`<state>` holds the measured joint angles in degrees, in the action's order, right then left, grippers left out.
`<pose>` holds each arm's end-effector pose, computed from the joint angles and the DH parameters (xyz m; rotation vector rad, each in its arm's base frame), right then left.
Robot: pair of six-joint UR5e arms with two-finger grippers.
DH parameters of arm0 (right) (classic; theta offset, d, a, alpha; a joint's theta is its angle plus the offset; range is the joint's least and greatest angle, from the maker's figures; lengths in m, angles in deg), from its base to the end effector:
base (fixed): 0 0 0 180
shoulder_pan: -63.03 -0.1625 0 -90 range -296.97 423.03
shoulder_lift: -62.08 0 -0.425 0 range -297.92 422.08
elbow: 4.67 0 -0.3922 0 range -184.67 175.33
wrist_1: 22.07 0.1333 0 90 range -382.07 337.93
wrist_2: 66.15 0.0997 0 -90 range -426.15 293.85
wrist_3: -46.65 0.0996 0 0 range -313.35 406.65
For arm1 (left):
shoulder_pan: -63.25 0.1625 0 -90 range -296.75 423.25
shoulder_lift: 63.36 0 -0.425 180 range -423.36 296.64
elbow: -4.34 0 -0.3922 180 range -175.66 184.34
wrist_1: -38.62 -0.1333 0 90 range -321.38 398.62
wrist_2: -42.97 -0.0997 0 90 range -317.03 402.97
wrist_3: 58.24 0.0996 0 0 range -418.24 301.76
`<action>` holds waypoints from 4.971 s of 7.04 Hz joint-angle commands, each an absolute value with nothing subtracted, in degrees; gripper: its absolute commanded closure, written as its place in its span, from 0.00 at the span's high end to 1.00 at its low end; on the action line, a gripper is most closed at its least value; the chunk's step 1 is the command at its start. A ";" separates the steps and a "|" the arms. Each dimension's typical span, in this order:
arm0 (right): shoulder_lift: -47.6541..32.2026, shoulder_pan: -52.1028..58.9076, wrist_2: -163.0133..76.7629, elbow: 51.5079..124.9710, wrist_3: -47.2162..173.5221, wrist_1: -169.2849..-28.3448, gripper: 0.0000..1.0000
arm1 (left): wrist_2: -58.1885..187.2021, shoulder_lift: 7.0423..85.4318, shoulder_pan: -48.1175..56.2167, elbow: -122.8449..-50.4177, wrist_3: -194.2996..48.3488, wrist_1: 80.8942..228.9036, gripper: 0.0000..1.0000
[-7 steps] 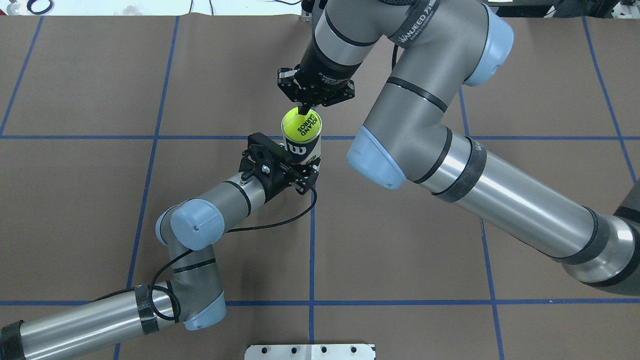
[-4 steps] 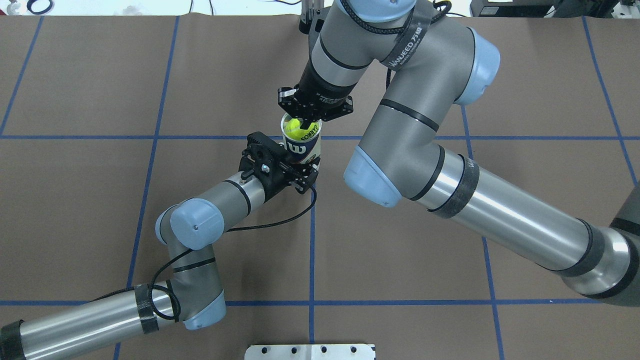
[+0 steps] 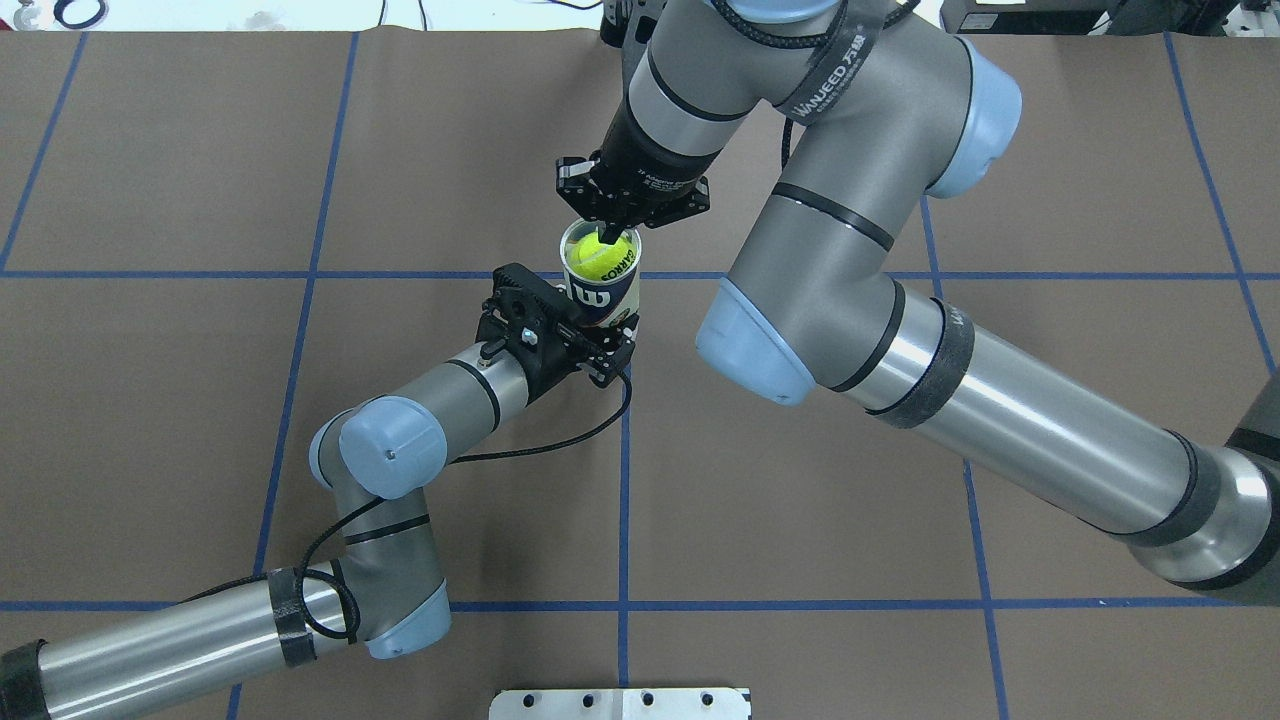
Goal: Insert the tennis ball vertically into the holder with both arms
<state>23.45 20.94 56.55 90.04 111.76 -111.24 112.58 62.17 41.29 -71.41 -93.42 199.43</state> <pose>-0.4480 -0.5118 0.0646 0.0965 -1.0892 -0.0136 0.5883 -0.4184 0.2630 1.1987 1.0707 0.1587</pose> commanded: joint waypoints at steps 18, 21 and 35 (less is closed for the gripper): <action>21.56 14.69 59.62 91.84 111.52 -111.10 1.00 | 112.67 59.08 41.97 -73.80 -93.58 199.55 0.99; 21.30 14.61 59.62 91.92 111.60 -111.10 1.00 | 112.67 58.99 41.98 -74.15 -93.58 199.55 0.99; 0.86 -2.08 71.93 99.05 90.57 -111.80 1.00 | 145.83 36.49 22.63 -96.03 -93.66 194.33 0.99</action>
<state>4.95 0.62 70.86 99.01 97.01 -111.73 138.39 37.23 30.43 -95.69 -93.60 198.82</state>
